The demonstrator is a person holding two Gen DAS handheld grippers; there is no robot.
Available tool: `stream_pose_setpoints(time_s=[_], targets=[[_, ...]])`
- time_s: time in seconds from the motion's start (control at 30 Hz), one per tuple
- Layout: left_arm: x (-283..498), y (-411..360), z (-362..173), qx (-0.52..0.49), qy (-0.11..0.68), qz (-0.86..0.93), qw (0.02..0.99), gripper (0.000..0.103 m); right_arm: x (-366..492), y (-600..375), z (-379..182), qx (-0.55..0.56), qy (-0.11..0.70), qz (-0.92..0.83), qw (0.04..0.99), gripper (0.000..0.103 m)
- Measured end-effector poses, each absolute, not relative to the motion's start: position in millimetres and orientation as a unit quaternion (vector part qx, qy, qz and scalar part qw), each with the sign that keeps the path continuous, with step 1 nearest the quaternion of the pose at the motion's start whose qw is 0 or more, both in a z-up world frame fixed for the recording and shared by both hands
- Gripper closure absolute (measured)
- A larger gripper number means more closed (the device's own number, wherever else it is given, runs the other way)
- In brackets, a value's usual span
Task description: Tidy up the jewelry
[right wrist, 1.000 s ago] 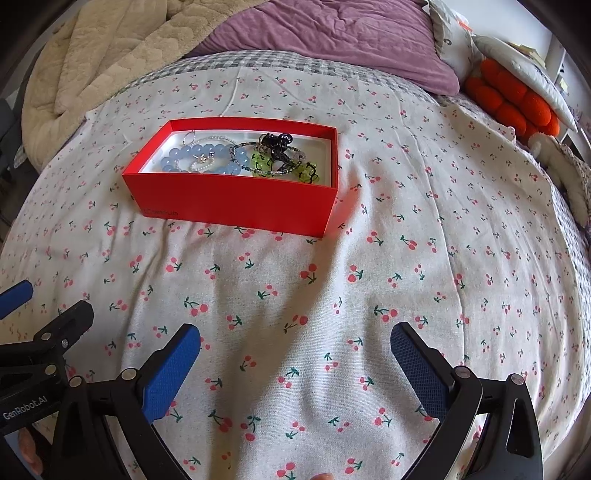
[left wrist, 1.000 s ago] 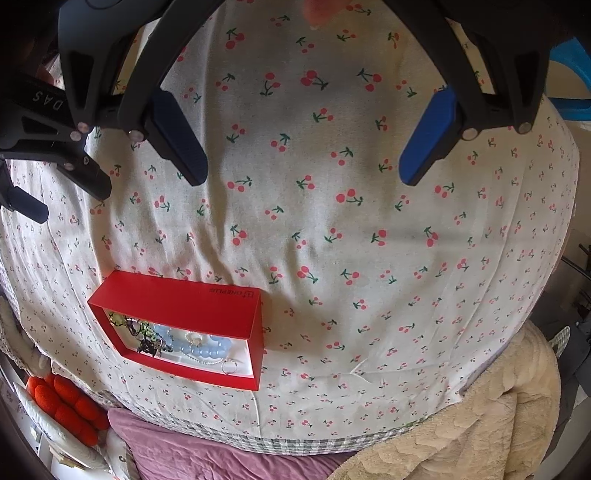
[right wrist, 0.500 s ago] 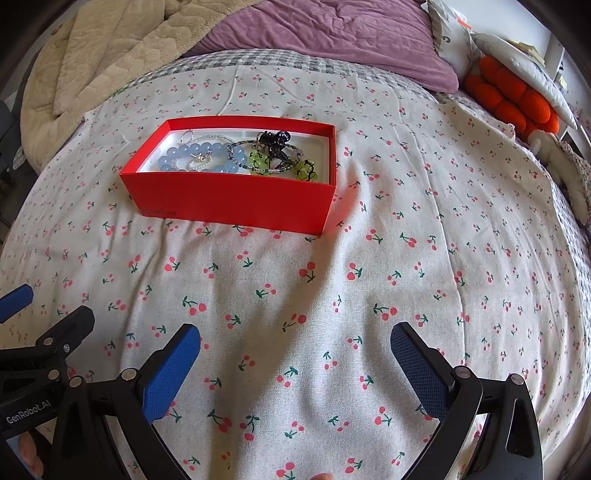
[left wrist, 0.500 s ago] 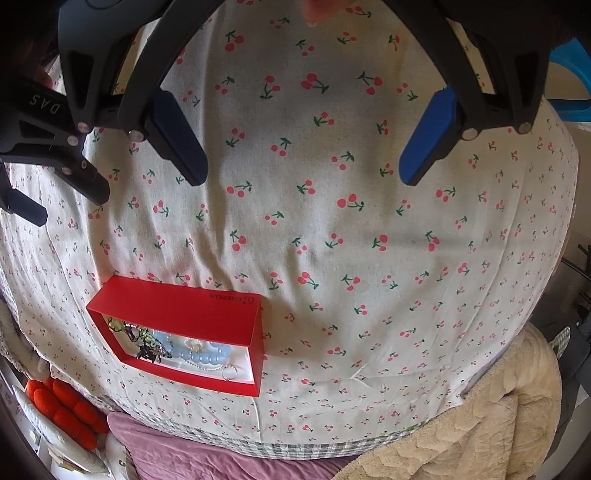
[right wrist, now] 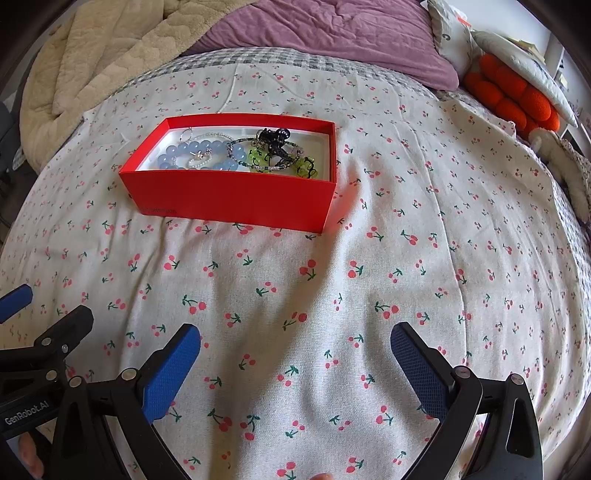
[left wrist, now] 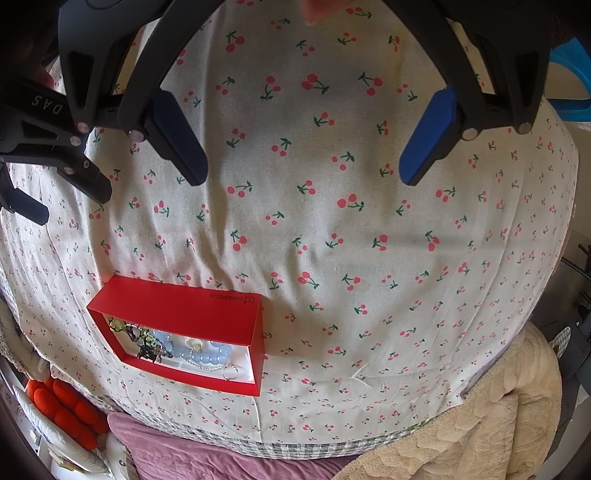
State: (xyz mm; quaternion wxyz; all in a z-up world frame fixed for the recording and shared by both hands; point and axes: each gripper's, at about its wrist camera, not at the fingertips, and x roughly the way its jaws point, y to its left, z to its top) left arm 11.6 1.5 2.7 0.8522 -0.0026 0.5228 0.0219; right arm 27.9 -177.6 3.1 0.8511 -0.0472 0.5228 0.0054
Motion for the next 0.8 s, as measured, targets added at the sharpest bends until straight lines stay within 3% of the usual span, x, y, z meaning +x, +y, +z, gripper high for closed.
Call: stream_pose_setpoints(time_s=[0.8], targets=[[9.4,-3.4,4.1,0.006,0.522,0.01,0.853,0.0,27.3,-178.4,1.2,-0.042,0.526,0.002,0.849,0.0]])
